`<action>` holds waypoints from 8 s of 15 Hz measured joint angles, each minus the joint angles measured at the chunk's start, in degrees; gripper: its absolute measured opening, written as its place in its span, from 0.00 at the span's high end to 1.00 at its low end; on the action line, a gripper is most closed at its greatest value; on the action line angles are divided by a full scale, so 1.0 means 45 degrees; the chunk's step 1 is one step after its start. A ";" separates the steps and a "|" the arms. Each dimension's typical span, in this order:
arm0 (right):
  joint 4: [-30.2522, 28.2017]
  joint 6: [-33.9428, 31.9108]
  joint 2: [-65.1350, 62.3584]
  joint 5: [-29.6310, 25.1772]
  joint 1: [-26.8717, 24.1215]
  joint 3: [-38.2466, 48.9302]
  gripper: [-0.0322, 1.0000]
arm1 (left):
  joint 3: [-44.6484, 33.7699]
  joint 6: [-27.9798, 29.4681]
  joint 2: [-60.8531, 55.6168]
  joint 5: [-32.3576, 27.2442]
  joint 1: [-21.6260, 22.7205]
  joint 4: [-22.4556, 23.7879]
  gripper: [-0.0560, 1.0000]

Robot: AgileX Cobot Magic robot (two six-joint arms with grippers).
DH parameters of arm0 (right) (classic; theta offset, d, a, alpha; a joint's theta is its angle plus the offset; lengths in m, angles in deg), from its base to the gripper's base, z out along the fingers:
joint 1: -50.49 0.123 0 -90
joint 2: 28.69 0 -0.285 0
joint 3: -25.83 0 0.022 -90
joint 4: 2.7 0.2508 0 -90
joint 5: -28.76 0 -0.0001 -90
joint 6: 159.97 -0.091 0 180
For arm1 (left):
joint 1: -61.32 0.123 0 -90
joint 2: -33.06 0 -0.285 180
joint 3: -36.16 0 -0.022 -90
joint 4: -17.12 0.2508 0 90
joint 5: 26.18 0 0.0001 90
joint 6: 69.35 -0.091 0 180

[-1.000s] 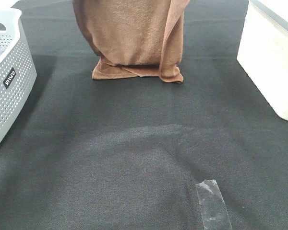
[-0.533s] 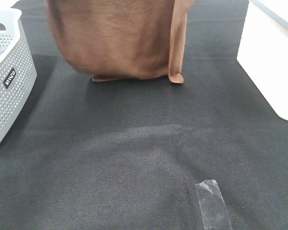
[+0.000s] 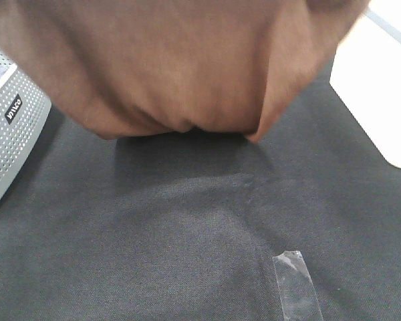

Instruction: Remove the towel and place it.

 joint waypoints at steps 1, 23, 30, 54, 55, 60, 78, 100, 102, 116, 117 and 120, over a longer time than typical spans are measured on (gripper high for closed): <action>-0.0331 0.0051 -0.0051 0.0076 0.0000 0.0229 0.97 | -0.0420 0.0000 -0.0306 0.0102 -0.0025 -0.0038 0.95; 0.0586 -0.1999 -0.5819 0.0216 -0.0038 0.9562 0.97 | -0.8454 -0.0560 -0.1566 0.0688 -0.2088 -0.2979 0.95; 0.0942 -0.2636 -0.5819 0.0153 -0.0038 1.1294 0.97 | -1.0835 -0.0280 -0.2254 0.0815 -0.3018 -0.4673 0.95; 0.1592 -0.3654 0.1617 0.2037 -0.0166 1.2669 0.97 | -1.0173 0.1783 0.3540 0.1401 -0.3858 -0.4253 0.95; 0.1566 -0.3654 0.1923 0.2126 -0.0166 1.2669 0.97 | -1.0059 0.1732 0.3782 0.1401 -0.3858 -0.4253 0.95; 0.1337 -0.3565 0.2228 0.2508 -0.0178 1.2669 0.94 | -0.9766 0.1375 0.4240 0.1350 -0.3858 -0.4202 0.92; 0.0115 -0.4711 0.0993 0.3183 -0.1311 0.8518 0.25 | -0.5258 0.0140 0.4291 0.0675 -0.3221 -0.2496 0.23; 0.1388 -0.2037 1.2631 0.0344 -0.3285 -0.6634 0.06 | 0.5666 -0.1681 1.3280 0.2177 0.2432 -0.3922 0.17; 0.1795 -0.1974 1.3649 0.0178 -0.3285 -0.7614 0.06 | 0.6341 -0.1935 1.4018 0.2203 0.2445 -0.4163 0.17; 0.3501 -0.1948 1.5024 0.0509 -0.3310 -0.8734 0.06 | 0.6761 -0.1884 1.4706 0.2508 0.2419 -0.4698 0.19; 0.3807 -0.1948 1.5113 0.0535 -0.3310 -0.8785 0.06 | 0.6761 -0.1884 1.4795 0.2597 0.2368 -0.4953 0.21; 0.4163 -0.1935 1.5253 0.0866 -0.2839 -0.8811 0.07 | 0.6926 -0.1884 1.5075 0.2992 0.2114 -0.5602 0.23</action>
